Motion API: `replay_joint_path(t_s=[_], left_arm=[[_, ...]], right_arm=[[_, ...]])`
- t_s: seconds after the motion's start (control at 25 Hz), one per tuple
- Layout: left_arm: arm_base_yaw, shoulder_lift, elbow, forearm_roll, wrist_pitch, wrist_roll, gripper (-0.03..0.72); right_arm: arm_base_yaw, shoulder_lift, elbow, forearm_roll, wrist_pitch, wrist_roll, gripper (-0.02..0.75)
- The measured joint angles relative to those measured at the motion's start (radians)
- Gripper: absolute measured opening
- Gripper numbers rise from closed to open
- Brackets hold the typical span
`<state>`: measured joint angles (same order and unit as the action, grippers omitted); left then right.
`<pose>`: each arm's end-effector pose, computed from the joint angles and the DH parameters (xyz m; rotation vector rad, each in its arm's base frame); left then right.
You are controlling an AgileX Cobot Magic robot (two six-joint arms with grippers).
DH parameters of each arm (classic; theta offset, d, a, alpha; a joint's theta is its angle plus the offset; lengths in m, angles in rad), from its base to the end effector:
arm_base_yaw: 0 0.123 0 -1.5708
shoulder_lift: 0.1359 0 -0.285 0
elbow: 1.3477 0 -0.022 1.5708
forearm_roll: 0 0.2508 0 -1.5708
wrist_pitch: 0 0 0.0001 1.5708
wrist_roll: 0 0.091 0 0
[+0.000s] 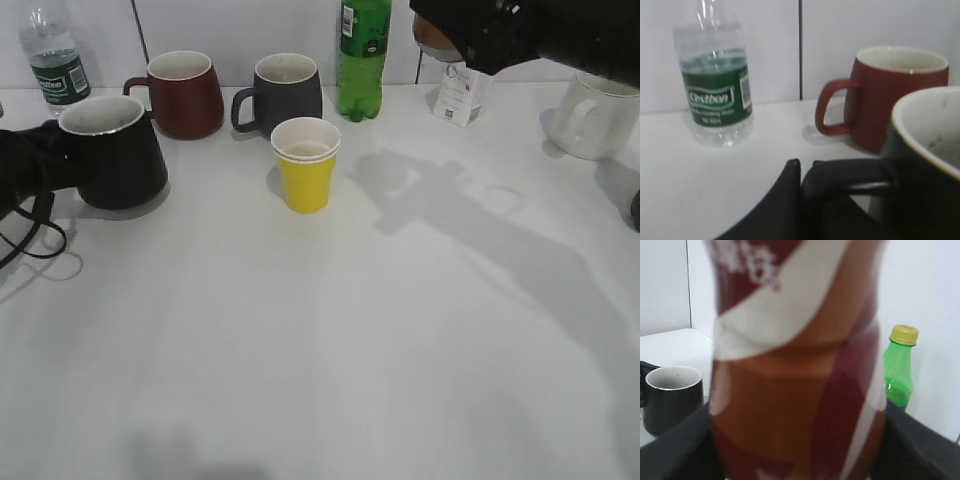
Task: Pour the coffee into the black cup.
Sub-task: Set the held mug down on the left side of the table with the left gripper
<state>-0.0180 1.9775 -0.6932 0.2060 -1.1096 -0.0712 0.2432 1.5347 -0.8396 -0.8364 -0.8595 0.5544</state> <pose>0.3479 -0.0229 0.1329 0.1722 1.6585 -0.1508 0.3002 0.1272 0.2853 -0.7065 1.3866 0.5876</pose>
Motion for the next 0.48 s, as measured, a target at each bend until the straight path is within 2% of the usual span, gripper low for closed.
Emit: replay_joint_path(t_s=[0.48], left_arm=[[0.0, 0.083, -0.055, 0.0, -0.018, 0.001, 0.033]], right_arm=[[0.0, 0.0, 0.0, 0.0, 0.007, 0.0, 0.534]])
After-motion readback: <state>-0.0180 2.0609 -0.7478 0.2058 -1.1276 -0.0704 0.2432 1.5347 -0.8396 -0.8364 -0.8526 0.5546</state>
